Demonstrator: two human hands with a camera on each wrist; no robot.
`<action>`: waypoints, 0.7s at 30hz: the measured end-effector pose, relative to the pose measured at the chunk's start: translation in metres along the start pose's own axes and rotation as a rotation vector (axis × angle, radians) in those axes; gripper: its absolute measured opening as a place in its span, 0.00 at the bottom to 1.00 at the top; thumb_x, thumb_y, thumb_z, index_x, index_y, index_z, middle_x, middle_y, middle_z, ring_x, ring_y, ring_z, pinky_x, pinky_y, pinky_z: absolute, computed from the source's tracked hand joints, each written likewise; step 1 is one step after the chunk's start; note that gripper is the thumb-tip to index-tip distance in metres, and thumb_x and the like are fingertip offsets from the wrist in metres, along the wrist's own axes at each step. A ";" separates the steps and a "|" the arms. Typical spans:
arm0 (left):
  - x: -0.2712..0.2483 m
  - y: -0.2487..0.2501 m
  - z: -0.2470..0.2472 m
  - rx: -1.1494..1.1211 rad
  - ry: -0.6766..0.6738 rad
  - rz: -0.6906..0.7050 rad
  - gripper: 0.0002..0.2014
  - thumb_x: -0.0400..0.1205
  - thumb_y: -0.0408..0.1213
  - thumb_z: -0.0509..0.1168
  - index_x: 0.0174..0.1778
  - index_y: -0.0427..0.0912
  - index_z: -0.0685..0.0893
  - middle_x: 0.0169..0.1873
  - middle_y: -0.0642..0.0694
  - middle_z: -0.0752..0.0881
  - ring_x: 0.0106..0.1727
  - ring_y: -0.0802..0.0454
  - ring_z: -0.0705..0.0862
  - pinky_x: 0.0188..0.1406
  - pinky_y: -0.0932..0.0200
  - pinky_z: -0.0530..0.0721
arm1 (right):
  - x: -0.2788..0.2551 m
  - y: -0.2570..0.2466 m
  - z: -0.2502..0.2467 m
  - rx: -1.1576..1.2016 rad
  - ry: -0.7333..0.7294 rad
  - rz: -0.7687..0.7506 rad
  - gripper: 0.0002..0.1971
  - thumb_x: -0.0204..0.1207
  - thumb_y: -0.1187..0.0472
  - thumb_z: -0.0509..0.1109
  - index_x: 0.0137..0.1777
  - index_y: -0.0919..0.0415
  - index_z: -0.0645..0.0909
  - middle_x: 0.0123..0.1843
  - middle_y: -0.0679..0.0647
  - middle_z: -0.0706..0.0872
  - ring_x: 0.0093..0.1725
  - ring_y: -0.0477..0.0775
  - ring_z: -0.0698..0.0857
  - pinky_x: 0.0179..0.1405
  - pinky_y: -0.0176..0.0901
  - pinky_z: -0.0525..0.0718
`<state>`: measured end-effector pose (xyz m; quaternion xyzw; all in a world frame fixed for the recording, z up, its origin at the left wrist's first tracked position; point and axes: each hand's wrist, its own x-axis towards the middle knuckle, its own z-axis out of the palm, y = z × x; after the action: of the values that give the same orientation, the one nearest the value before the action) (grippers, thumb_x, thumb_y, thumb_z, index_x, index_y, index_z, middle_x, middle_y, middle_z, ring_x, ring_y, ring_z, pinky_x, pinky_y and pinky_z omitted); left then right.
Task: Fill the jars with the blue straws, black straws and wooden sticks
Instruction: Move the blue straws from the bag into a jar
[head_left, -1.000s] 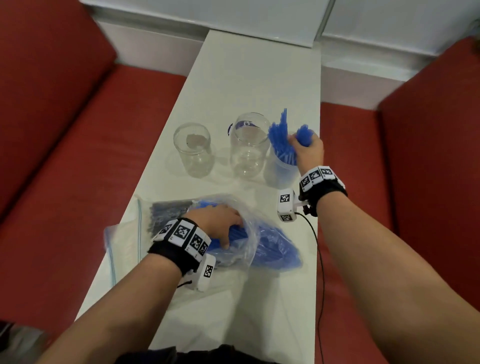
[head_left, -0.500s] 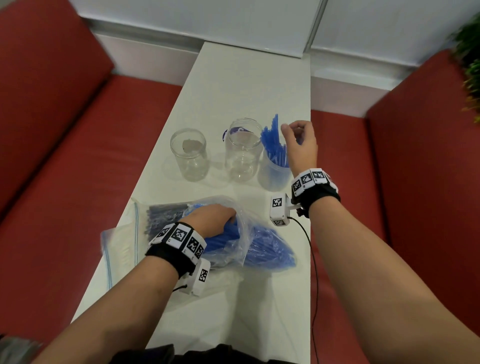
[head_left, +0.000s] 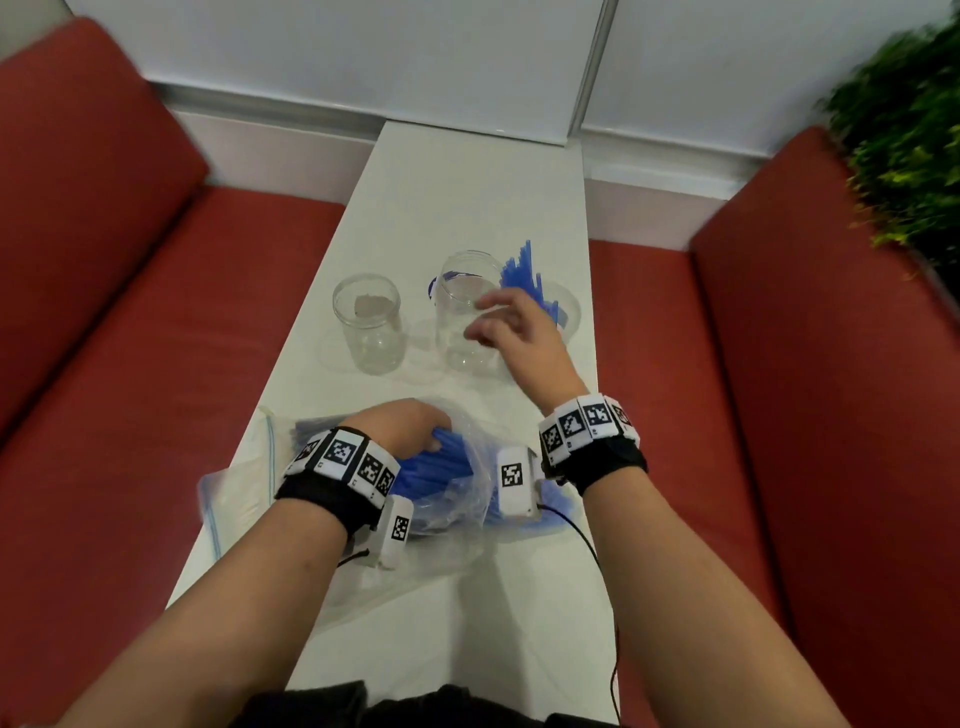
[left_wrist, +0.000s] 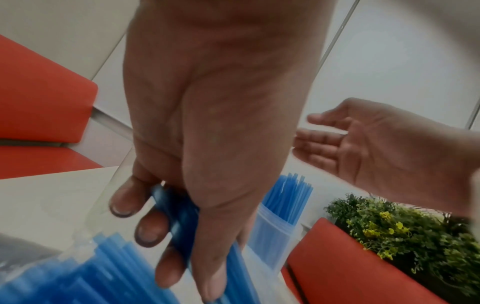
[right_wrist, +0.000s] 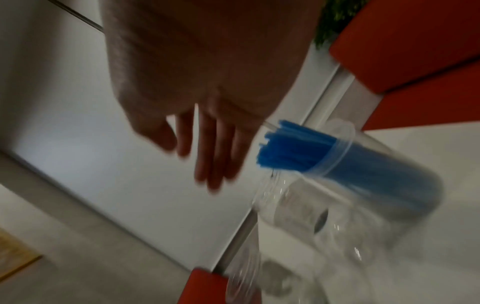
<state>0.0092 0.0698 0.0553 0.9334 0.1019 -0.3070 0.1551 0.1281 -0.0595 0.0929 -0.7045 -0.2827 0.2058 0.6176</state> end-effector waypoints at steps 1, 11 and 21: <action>-0.004 0.001 -0.003 0.018 0.006 -0.011 0.16 0.86 0.37 0.61 0.70 0.44 0.79 0.65 0.41 0.82 0.65 0.42 0.81 0.65 0.49 0.77 | -0.011 0.003 0.009 -0.025 -0.190 0.095 0.16 0.77 0.69 0.69 0.64 0.59 0.80 0.55 0.62 0.90 0.57 0.58 0.89 0.64 0.49 0.86; -0.048 0.004 -0.038 0.161 0.016 -0.073 0.12 0.83 0.35 0.63 0.60 0.41 0.86 0.51 0.43 0.88 0.49 0.45 0.86 0.47 0.55 0.79 | -0.060 0.047 0.057 -0.689 -0.543 0.241 0.22 0.75 0.68 0.75 0.70 0.63 0.79 0.61 0.61 0.86 0.57 0.60 0.83 0.50 0.43 0.75; -0.075 -0.010 -0.069 -1.129 0.641 0.270 0.26 0.80 0.67 0.59 0.66 0.54 0.81 0.52 0.51 0.89 0.52 0.51 0.89 0.48 0.56 0.87 | -0.051 0.017 0.056 -0.200 -0.139 0.145 0.13 0.84 0.51 0.70 0.40 0.55 0.77 0.33 0.49 0.80 0.32 0.49 0.78 0.38 0.39 0.80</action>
<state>-0.0152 0.0962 0.1507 0.7585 0.1704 0.1085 0.6195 0.0561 -0.0523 0.0645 -0.7651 -0.2922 0.2691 0.5068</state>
